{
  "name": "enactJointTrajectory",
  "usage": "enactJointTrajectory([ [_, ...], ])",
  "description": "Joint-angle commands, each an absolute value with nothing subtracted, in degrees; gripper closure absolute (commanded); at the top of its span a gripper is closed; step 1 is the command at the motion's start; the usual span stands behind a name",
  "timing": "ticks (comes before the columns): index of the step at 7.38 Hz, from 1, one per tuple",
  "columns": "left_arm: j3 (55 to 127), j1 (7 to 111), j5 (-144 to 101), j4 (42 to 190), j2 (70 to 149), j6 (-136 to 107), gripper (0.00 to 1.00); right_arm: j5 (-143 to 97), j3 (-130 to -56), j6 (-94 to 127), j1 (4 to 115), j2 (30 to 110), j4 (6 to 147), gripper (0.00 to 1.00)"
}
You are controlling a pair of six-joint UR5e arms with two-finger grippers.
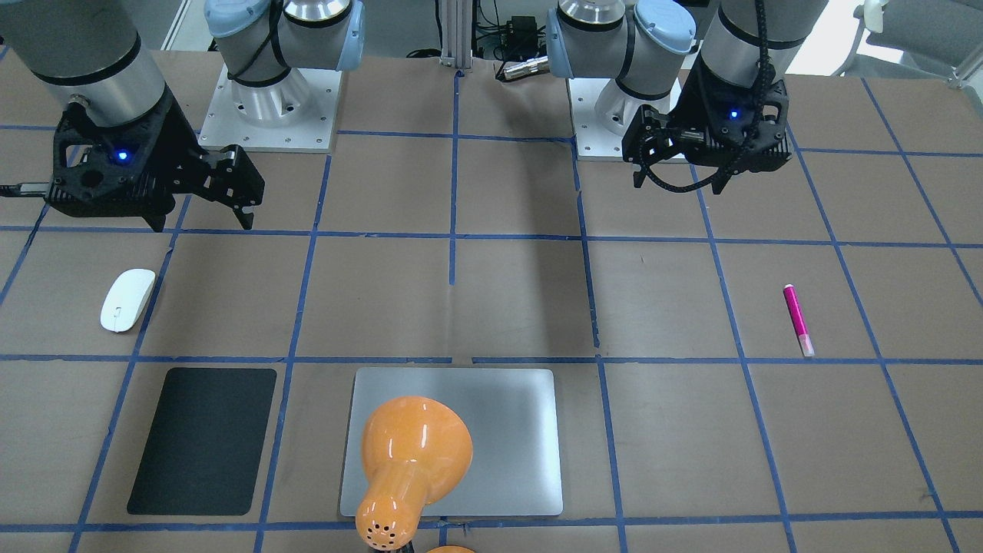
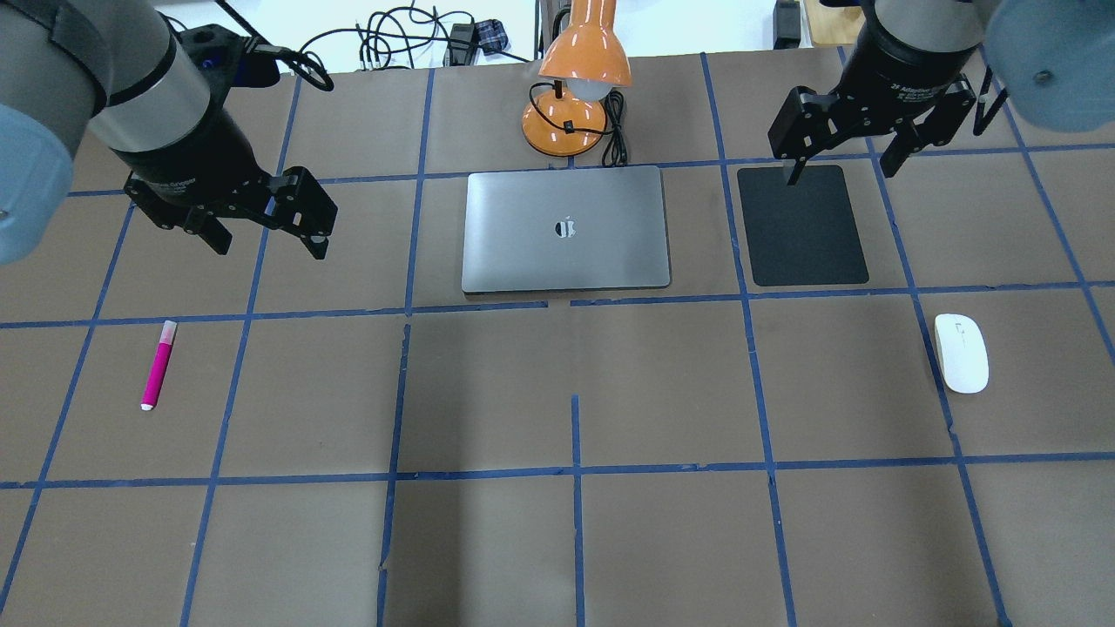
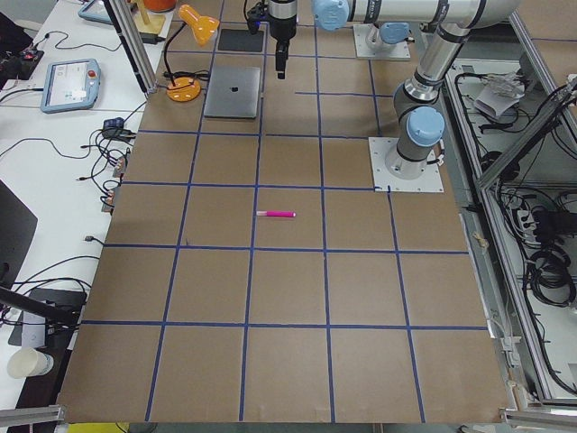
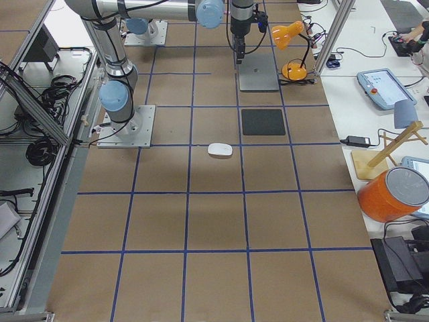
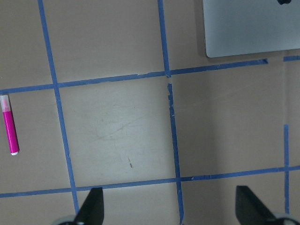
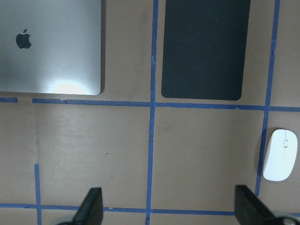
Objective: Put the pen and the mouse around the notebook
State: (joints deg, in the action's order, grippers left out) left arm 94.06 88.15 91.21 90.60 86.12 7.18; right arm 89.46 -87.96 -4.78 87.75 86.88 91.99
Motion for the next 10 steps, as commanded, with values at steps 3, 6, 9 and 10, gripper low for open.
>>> enactJointTrajectory([
  [3,95.1,88.1,91.7,90.1,86.0,8.0,0.0,89.4,-88.0,-4.8,87.7,86.7,92.0,0.0],
  [6,95.4,88.0,91.3,90.1,87.1,7.5,0.0,89.6,-88.0,-4.9,86.7,86.9,91.5,0.0],
  [9,95.4,87.6,91.4,87.7,88.2,7.9,0.0,89.6,-88.0,-5.2,83.5,87.9,89.9,0.0],
  [10,95.4,86.0,91.4,87.7,88.6,8.2,0.0,89.7,-88.8,-5.9,83.2,88.2,89.7,0.0],
])
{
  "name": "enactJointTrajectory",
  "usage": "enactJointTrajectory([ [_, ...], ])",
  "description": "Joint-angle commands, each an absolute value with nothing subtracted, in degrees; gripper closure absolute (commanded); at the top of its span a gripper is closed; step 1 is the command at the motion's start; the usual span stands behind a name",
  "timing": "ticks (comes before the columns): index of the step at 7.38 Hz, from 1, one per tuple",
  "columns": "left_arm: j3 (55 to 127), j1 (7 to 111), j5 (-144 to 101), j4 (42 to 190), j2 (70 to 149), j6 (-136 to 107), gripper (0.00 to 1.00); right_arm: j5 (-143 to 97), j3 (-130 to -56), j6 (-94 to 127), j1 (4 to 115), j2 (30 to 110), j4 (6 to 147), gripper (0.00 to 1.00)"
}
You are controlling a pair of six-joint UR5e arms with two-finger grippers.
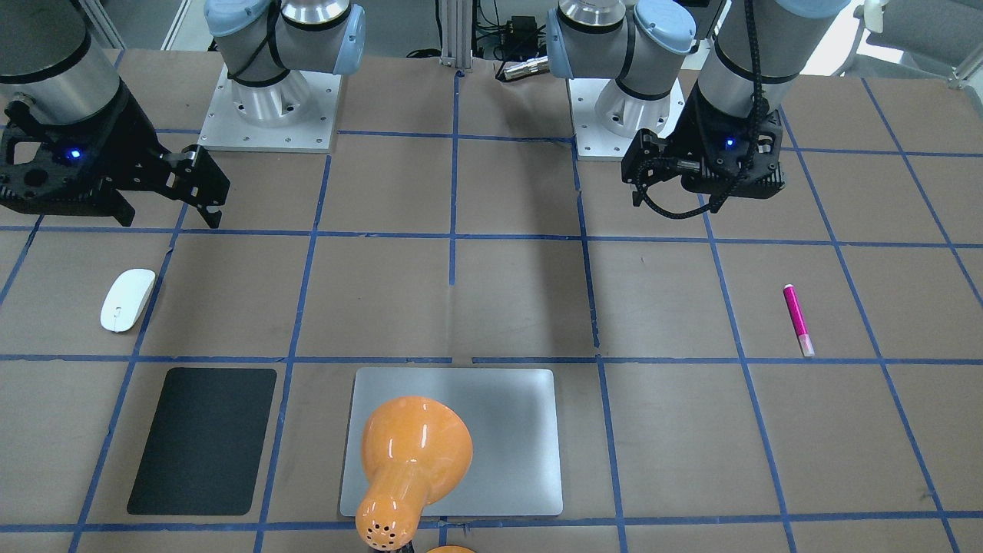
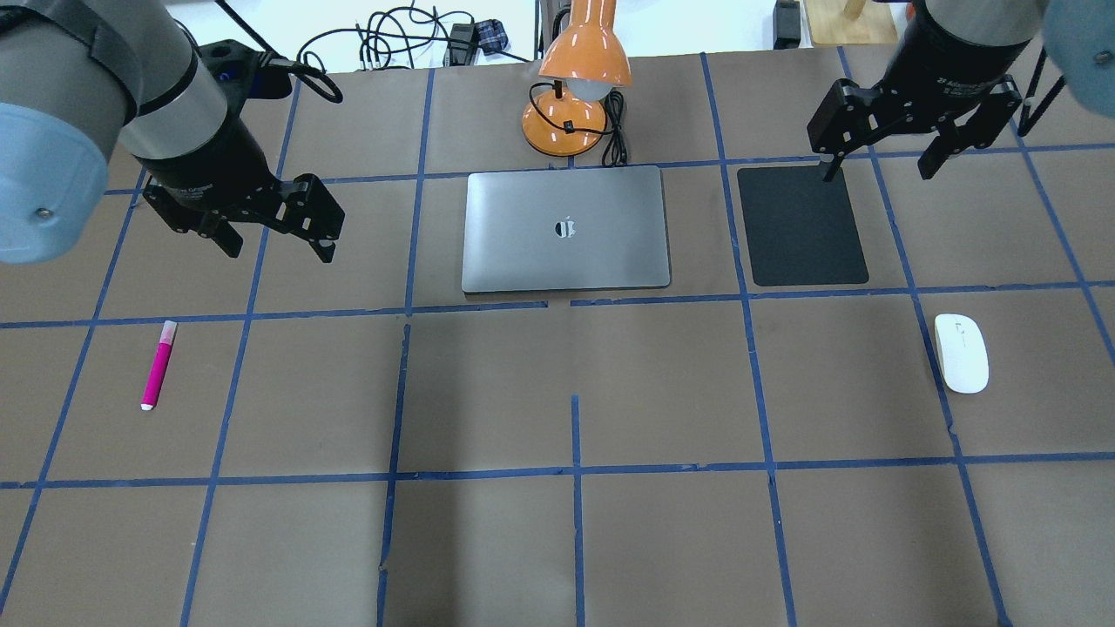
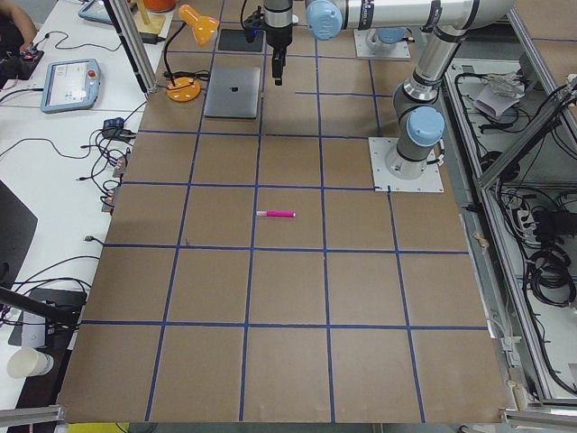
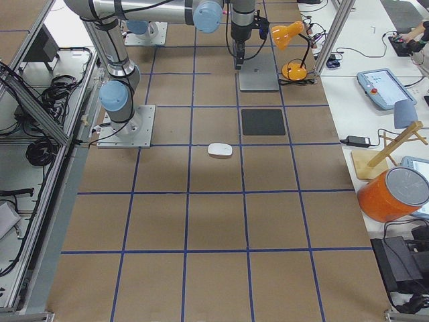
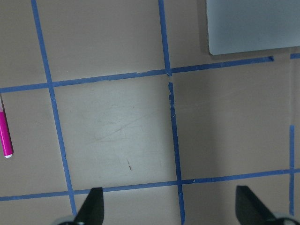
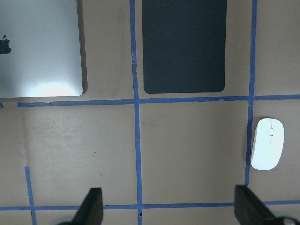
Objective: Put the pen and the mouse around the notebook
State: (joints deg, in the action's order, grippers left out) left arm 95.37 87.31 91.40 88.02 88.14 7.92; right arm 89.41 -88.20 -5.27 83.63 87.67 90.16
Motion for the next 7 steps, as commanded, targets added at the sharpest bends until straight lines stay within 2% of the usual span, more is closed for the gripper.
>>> enactJointTrajectory([
  [1,95.4,83.9,91.5,87.6,88.9,9.5,0.0,91.7,-90.2,-7.3,81.1,87.9,90.0,0.0],
  [2,95.4,82.1,91.8,87.6,89.2,12.0,0.0,91.5,-94.5,-7.7,75.9,87.8,90.3,0.0],
  [3,95.6,79.2,91.8,87.6,90.1,15.6,0.0,91.5,-101.0,-13.0,70.4,87.8,96.4,0.0],
  [5,98.3,71.7,91.8,84.1,92.4,20.8,0.0,92.0,-115.2,-21.2,63.4,87.0,116.2,0.0],
  [6,100.4,69.3,91.9,80.8,93.2,23.2,0.0,92.0,-119.7,-24.7,61.2,83.0,126.8,0.0],
  [7,103.6,66.3,91.9,74.7,94.3,28.2,0.0,92.3,-120.4,-27.1,59.6,77.3,133.4,0.0],
])
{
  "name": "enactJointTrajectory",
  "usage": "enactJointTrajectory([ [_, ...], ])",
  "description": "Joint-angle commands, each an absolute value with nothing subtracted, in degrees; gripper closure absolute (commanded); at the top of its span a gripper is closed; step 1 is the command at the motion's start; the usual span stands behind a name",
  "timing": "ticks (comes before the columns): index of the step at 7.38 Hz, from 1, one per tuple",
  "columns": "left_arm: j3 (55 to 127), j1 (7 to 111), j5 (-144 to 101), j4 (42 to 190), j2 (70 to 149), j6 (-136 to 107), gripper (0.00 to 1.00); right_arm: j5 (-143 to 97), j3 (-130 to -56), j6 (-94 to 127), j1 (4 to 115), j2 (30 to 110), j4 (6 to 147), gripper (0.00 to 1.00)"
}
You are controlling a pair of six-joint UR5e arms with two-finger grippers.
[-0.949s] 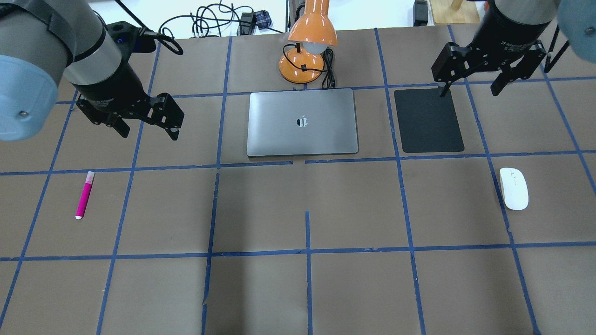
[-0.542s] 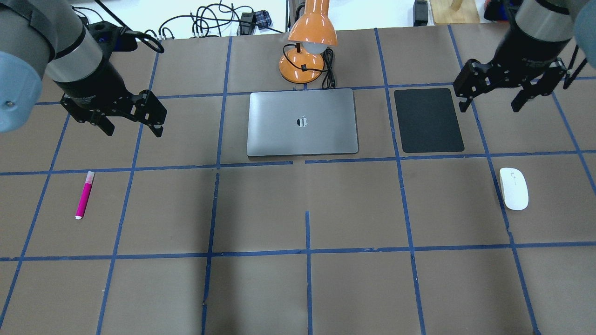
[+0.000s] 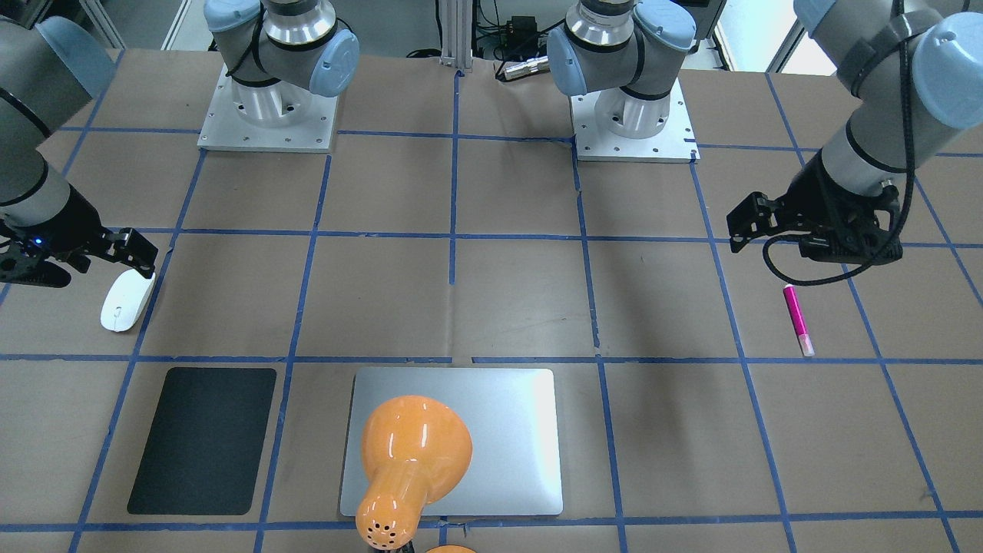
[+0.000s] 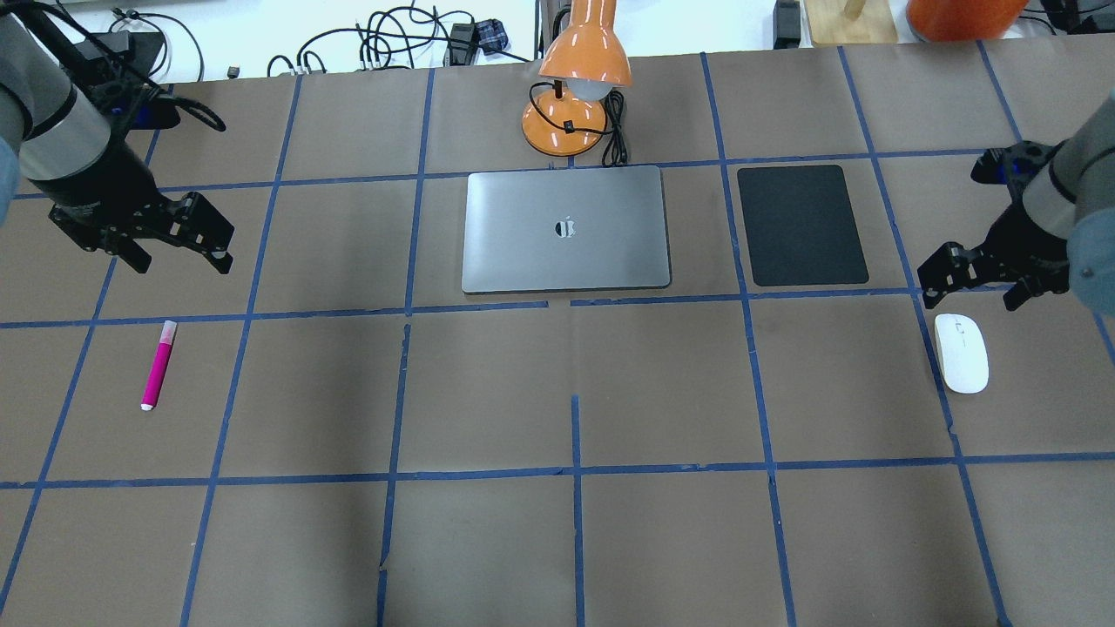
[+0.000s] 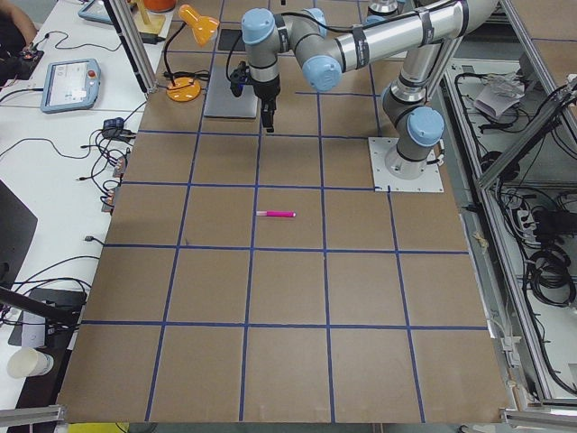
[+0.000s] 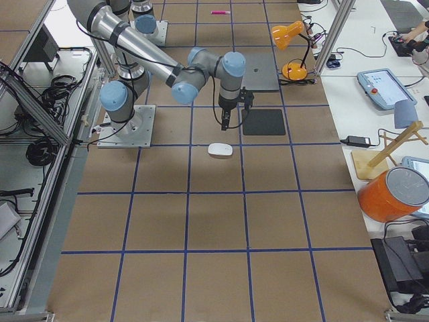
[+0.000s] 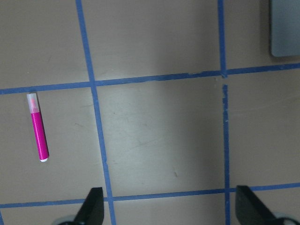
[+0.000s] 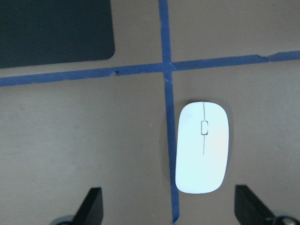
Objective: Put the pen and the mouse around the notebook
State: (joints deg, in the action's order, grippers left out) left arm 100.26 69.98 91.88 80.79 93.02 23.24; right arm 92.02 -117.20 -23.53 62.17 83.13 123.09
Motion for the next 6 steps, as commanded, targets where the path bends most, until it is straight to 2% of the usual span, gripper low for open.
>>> enactJointTrajectory([
  [1,107.3,63.1,91.9,67.7,95.4,30.9,0.0,92.2,-121.1,-27.2,59.2,76.4,135.4,0.0],
  [3,112.4,57.8,91.8,58.7,97.8,35.2,0.0,92.4,-121.1,-27.3,59.2,76.0,135.5,0.0],
  [6,112.9,53.8,91.9,56.4,102.8,35.5,0.0,92.5,-121.2,-27.2,59.2,74.8,135.5,0.0],
])
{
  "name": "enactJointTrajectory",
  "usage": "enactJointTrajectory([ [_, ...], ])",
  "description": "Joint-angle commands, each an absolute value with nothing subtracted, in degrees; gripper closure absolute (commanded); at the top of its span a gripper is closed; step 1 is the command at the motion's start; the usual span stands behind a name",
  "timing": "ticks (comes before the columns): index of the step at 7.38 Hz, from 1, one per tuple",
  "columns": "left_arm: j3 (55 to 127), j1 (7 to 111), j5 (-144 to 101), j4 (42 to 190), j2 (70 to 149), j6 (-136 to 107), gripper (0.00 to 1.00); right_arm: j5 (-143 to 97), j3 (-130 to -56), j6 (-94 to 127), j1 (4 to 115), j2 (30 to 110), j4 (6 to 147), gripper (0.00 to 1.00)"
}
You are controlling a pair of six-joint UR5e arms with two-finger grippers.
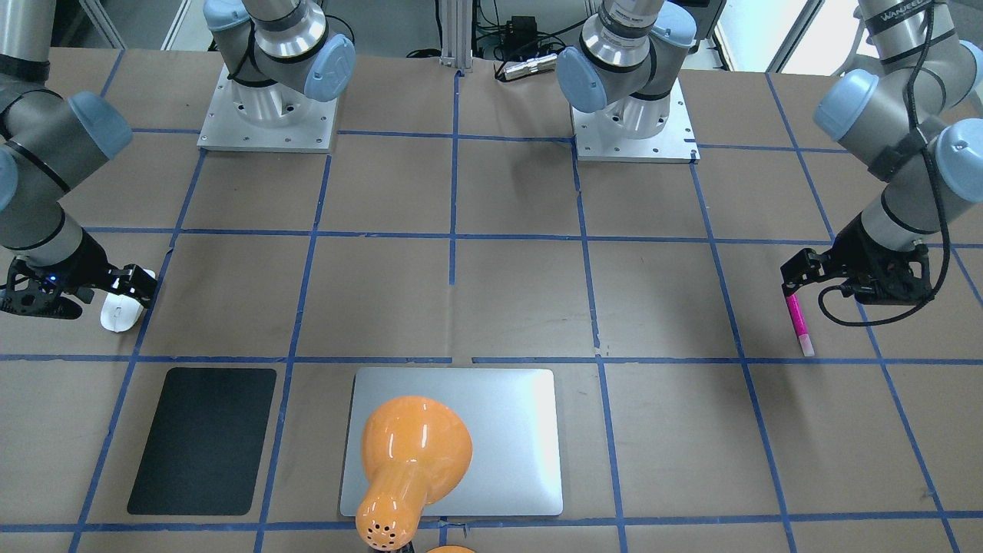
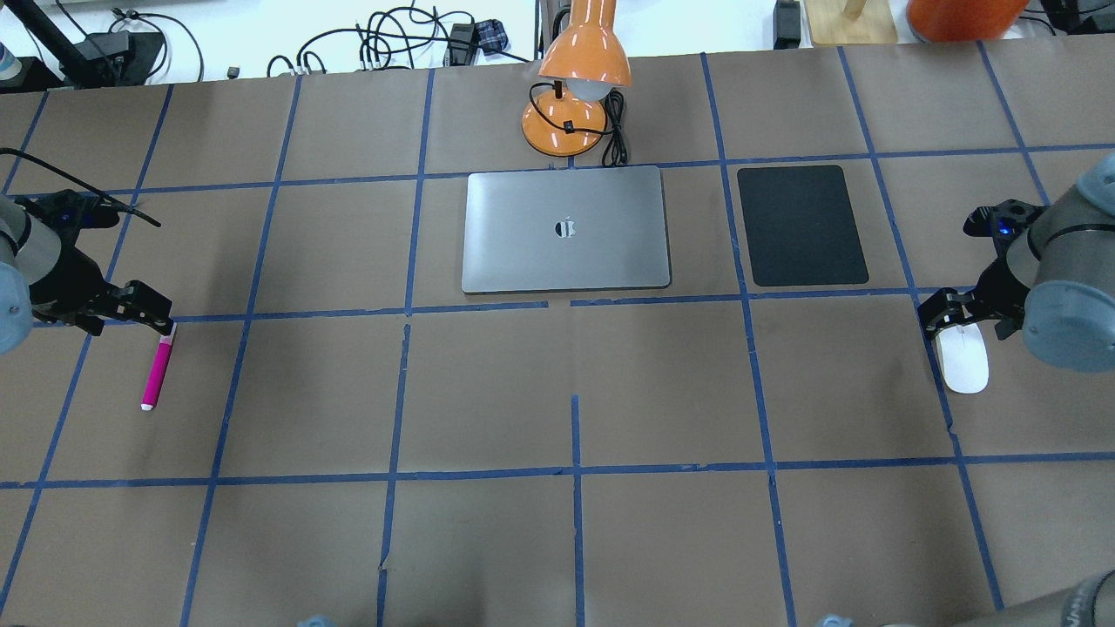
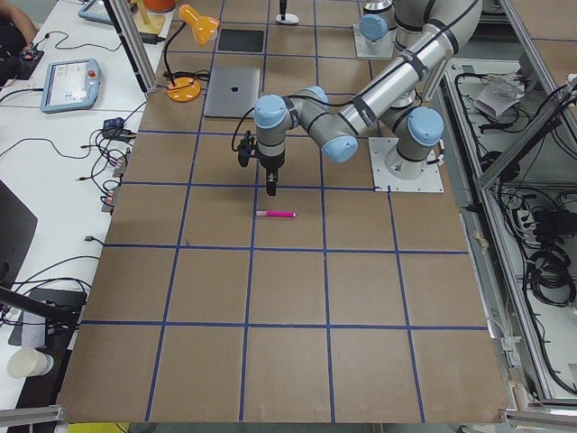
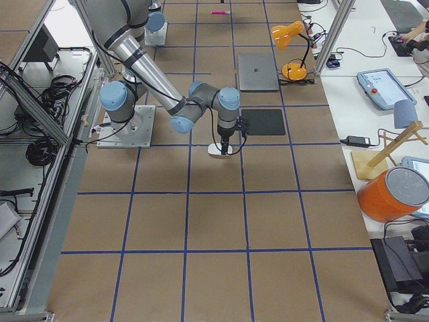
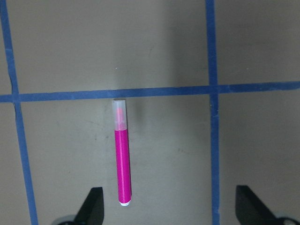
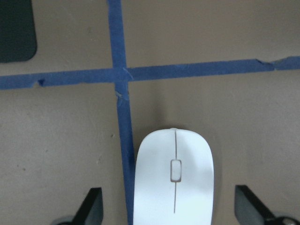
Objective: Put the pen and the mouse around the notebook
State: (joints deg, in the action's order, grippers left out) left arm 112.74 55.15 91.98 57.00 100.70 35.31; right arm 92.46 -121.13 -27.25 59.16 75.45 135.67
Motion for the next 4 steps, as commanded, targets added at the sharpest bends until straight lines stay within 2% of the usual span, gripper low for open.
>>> enactJointTrajectory([
  [1,112.3,53.7,91.9,56.3,104.1,35.4,0.0,92.5,-121.4,-27.2,59.1,74.7,135.5,0.0],
  [4,112.9,53.6,91.8,47.9,108.3,35.6,0.0,92.6,-122.0,-28.2,58.4,74.2,135.9,0.0],
])
